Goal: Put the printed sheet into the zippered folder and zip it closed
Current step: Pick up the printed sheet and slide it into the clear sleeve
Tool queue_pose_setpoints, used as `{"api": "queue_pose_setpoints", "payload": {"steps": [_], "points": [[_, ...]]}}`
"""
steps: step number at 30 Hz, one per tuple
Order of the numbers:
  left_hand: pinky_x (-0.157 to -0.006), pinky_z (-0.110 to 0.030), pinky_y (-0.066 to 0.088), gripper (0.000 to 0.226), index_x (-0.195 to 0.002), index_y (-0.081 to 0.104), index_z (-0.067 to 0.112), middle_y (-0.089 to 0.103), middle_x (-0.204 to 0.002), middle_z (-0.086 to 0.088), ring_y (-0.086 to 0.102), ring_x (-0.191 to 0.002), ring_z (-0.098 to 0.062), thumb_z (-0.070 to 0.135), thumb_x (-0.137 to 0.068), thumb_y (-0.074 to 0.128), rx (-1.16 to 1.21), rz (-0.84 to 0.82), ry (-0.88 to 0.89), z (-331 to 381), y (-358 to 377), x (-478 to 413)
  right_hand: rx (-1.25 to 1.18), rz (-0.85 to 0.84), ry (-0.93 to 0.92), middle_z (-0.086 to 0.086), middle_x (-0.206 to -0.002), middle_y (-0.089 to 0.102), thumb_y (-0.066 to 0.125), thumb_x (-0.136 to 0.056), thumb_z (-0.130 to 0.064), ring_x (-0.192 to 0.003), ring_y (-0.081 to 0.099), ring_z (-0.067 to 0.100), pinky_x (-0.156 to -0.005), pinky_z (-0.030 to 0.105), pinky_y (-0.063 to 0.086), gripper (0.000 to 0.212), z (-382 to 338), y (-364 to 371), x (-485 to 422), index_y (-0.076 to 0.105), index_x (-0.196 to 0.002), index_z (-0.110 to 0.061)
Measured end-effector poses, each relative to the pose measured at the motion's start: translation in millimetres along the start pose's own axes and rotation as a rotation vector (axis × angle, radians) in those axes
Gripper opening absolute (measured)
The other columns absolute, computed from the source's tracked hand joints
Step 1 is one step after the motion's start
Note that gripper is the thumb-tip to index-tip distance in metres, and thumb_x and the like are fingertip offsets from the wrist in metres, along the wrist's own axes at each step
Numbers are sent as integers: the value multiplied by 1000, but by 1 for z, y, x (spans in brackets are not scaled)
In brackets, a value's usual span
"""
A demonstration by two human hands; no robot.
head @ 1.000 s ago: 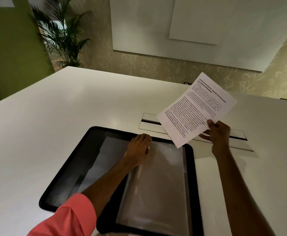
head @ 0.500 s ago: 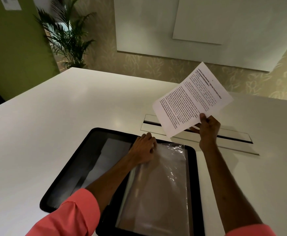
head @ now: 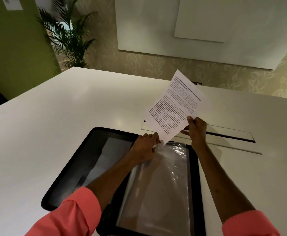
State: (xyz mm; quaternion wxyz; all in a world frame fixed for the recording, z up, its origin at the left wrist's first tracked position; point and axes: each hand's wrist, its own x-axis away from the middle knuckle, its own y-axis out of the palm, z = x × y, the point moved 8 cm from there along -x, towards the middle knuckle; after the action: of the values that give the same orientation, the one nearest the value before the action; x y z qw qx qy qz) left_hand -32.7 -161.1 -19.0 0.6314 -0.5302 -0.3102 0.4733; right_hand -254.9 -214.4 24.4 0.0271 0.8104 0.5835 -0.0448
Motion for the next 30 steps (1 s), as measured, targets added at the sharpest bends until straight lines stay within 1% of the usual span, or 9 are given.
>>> {"api": "queue_pose_setpoints", "payload": {"steps": [2,6,8,11,18,20,24,27,30], "points": [[-103,-41,49,43,-130,49,23,69,-124,-1,65,-118,-25,17,-91,67,7,5,-2,-1,0,1,8,-37,11,8,-104,78,58,-109,-19,-101,79,32,-70,42,68,11,5,0,4,69,-108,-23],[-100,-39,48,41,-127,50,23,69,-121,-1,65,-115,-25,16,-90,67,20,25,-5,-2,0,0,27,-77,21,17,-114,77,58,-109,-21,-104,78,33,-62,31,67,21,11,-5,3,67,-121,-6],[-101,-39,49,41,-127,50,23,69,-121,-1,65,-116,-25,16,-91,68,28,24,-12,-3,0,0,19,-91,40,19,-116,77,59,-109,-21,-104,78,34,-65,35,68,27,14,-8,1,66,-127,-3],[-105,-40,49,40,-129,51,23,67,-126,-1,64,-120,-24,19,-94,68,45,37,-23,-5,1,0,-34,-118,88,14,-114,79,61,-107,-21,-99,80,29,-68,39,69,28,18,-12,2,68,-132,-9],[-112,-39,49,37,-128,57,24,54,-141,1,52,-132,-19,23,-94,72,45,83,-24,-9,-2,3,2,-240,169,5,-107,82,65,-105,-23,-88,83,21,-65,35,68,20,32,-20,5,71,-123,-18],[-109,-37,48,34,-126,58,24,56,-138,2,53,-131,-19,24,-95,70,58,84,-15,-8,-3,2,15,-250,184,5,-107,82,66,-104,-21,-85,83,20,-65,35,68,21,36,-23,6,70,-124,-18],[-102,-37,46,31,-122,57,22,65,-126,1,57,-122,-22,21,-92,66,52,60,-6,-3,-3,-2,-11,-290,195,5,-110,83,70,-102,-21,-97,82,27,-71,38,68,21,42,-23,6,72,-123,-20],[-103,-40,48,31,-122,57,23,69,-121,1,61,-118,-22,19,-93,67,77,24,-32,-5,-3,-4,-7,-314,192,5,-113,83,73,-99,-25,-100,82,27,-75,41,68,21,46,-22,6,74,-121,-24],[-104,-41,46,27,-121,61,21,71,-120,0,60,-120,-23,23,-94,66,64,5,-45,-16,-9,-8,2,-326,184,6,-112,83,75,-98,-27,-99,82,27,-73,40,68,23,48,-25,4,73,-121,-27]]}}
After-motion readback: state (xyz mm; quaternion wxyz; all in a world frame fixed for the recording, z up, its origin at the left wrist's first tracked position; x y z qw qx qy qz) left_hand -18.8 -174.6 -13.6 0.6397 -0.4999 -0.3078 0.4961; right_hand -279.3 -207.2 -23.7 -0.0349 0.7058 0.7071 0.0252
